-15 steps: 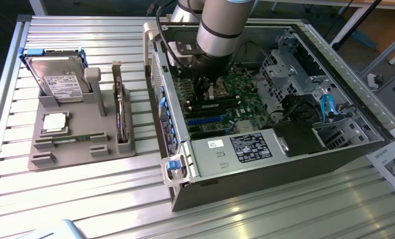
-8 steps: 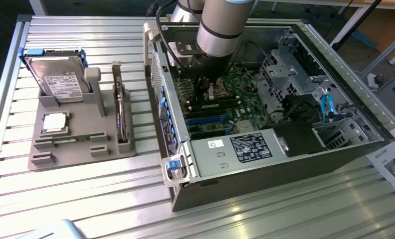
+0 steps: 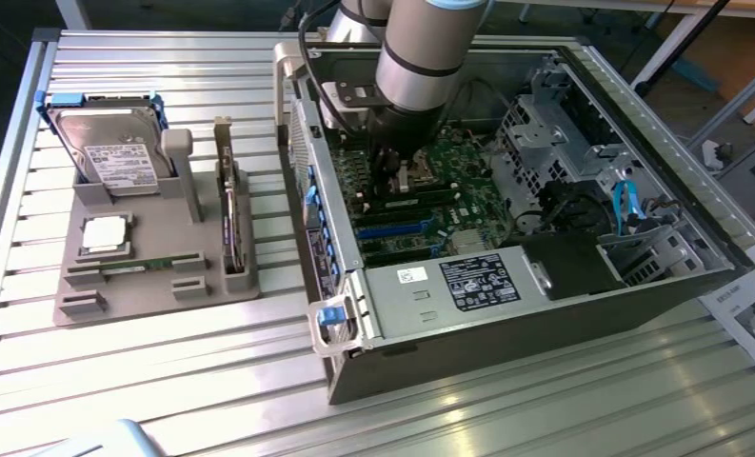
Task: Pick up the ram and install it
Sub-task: 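Press down the ram until it locks into place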
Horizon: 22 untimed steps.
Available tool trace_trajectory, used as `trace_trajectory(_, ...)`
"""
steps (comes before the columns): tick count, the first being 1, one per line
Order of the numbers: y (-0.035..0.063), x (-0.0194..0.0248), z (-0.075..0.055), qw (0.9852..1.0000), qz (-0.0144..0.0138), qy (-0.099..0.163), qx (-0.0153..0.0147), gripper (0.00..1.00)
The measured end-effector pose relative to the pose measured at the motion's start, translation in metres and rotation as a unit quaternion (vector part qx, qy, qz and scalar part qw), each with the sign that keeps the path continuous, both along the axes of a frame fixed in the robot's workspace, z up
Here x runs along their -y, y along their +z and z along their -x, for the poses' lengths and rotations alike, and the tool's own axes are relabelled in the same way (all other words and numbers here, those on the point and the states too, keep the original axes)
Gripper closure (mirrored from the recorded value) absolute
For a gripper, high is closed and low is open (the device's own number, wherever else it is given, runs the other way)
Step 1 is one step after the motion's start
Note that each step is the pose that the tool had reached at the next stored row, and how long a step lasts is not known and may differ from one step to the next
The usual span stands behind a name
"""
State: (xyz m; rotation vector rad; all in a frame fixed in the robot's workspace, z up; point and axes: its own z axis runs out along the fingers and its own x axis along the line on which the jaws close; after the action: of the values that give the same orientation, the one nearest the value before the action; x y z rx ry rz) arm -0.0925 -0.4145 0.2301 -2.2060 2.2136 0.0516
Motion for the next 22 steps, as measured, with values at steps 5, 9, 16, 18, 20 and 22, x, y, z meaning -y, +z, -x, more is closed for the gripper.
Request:
trace_trajectory(5, 0.0000, 0.0000, 0.000, 1.0000, -0.0002, 0.000, 0.0001, 0.90)
trace_trajectory(9, 0.0048, 0.0000, 0.000, 1.0000, -0.0002, 0.000, 0.0001, 0.90)
trace_trajectory(16, 0.0190, 0.0000, 0.000, 1.0000, -0.0001, 0.000, 0.0001, 0.90)
trace_trajectory(18, 0.0263, 0.0000, 0.000, 1.0000, 0.0000, 0.000, -0.0001, 0.90)
trace_trajectory(20, 0.0295, 0.0000, 0.000, 1.0000, 0.0000, 0.000, -0.0001, 0.90)
trace_trajectory(22, 0.0333, 0.0000, 0.000, 1.0000, 0.0001, 0.000, -0.0001, 0.90)
